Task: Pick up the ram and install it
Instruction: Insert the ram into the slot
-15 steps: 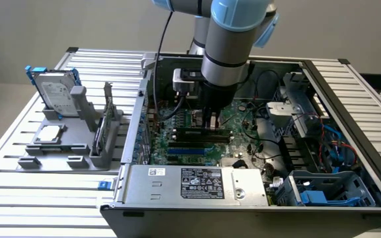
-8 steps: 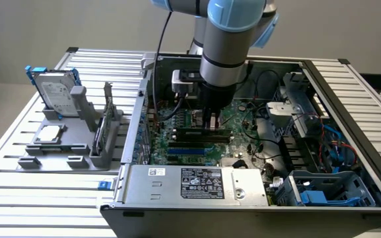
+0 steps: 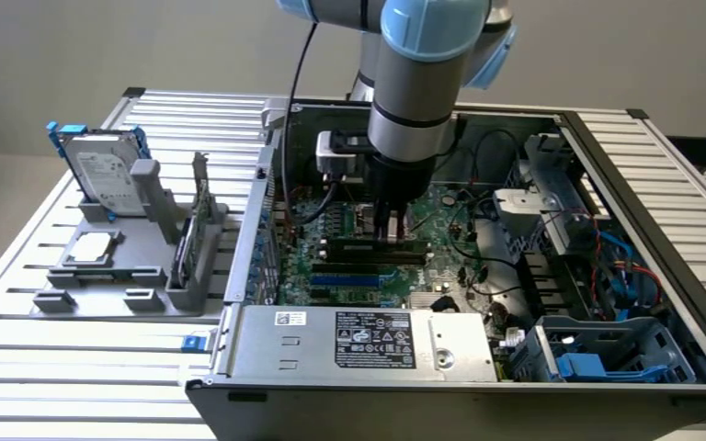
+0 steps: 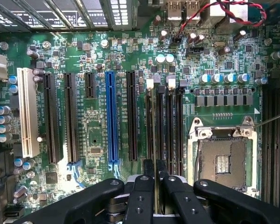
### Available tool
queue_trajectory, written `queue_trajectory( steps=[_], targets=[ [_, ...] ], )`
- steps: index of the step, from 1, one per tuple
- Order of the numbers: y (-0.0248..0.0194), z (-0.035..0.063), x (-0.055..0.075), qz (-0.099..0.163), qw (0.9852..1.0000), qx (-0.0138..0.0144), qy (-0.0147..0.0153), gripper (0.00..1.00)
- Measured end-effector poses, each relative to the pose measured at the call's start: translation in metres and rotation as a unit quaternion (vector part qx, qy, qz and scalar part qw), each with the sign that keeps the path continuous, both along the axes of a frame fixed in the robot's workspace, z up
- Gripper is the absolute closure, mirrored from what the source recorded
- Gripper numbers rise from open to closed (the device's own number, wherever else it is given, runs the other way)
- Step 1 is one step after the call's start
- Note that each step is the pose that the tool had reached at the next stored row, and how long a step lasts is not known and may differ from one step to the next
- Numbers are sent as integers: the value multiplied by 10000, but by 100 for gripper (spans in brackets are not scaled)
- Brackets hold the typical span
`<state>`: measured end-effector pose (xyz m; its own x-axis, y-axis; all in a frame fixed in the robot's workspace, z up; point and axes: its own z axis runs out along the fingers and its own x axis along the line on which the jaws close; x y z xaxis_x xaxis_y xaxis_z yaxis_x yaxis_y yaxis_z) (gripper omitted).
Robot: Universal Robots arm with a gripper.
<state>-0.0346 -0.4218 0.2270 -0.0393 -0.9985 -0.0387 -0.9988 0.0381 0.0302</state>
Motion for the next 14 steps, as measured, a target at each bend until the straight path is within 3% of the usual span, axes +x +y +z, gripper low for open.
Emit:
queue_trajectory(
  steps=[7,14],
  targets=[
    [0,-21,-1,-1,10000,0,-36,85],
    [0,-29,-18,0,10000,0,-39,85]
  ],
)
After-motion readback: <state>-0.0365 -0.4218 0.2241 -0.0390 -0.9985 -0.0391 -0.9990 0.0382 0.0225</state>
